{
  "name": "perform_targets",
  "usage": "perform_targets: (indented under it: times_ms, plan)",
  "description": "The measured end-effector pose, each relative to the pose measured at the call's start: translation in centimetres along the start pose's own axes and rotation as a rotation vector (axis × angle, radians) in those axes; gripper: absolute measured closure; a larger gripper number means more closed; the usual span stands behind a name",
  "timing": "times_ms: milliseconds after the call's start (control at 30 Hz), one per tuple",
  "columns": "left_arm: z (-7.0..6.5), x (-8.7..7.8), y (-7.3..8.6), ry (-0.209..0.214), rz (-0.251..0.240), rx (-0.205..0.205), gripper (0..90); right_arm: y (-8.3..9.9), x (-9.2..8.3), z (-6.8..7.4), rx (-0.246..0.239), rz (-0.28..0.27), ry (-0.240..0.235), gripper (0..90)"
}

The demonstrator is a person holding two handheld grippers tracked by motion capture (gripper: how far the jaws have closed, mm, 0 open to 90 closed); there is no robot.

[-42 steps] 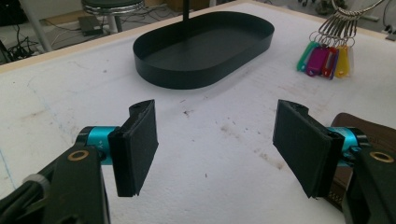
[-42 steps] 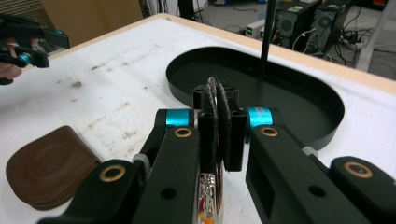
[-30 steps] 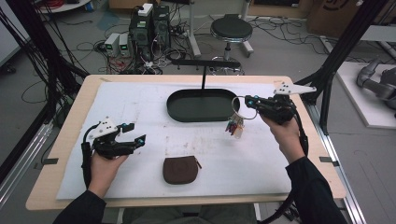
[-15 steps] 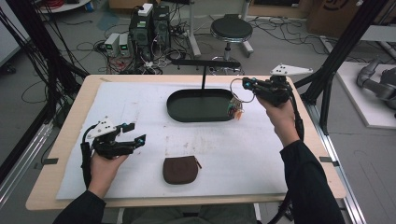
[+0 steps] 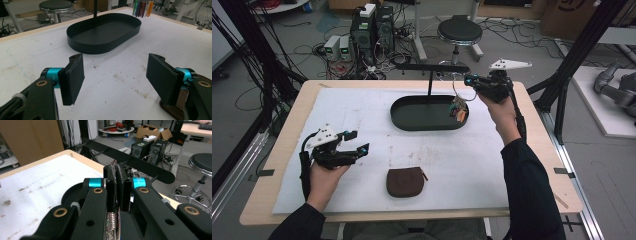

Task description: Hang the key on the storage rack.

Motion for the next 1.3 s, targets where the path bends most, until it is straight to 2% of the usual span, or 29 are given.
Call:
perform_targets:
  times_ms: [367, 467, 733, 933, 1300]
  plan:
    - [0.0, 0.2, 0.1, 0.003, 0.003, 0.003, 30.6, 0.8, 1.7, -1.4, 0.027, 0.018, 0.053, 87.8]
    - [0.0, 0.3, 0.1, 0.007, 0.008, 0.005, 30.6, 0.9, 2.2, -1.9, 0.060, 0.005, 0.064, 87.9]
    - [-0.1, 0.5, 0.2, 0.014, 0.015, 0.011, 30.6, 1.1, 3.3, -2.6, 0.080, 0.023, 0.096, 87.8]
    - [-0.1, 0.3, 0.4, 0.013, 0.014, 0.004, 30.6, 1.3, 3.7, -3.3, 0.104, 0.025, 0.117, 87.8]
    - [-0.2, 0.2, 0.6, 0.020, 0.024, 0.009, 30.6, 1.4, 4.3, -3.7, 0.112, 0.036, 0.137, 87.7]
Point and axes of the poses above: each handheld gripper's, and its own axes: x roughly forward along the jaws, y roughly out of its underside, z roughly to its left, the point moved 3 cm from there along x, roughly forward along the jaws, and after that the axes turned 2 degrees about -z, right-handed, at the moved point
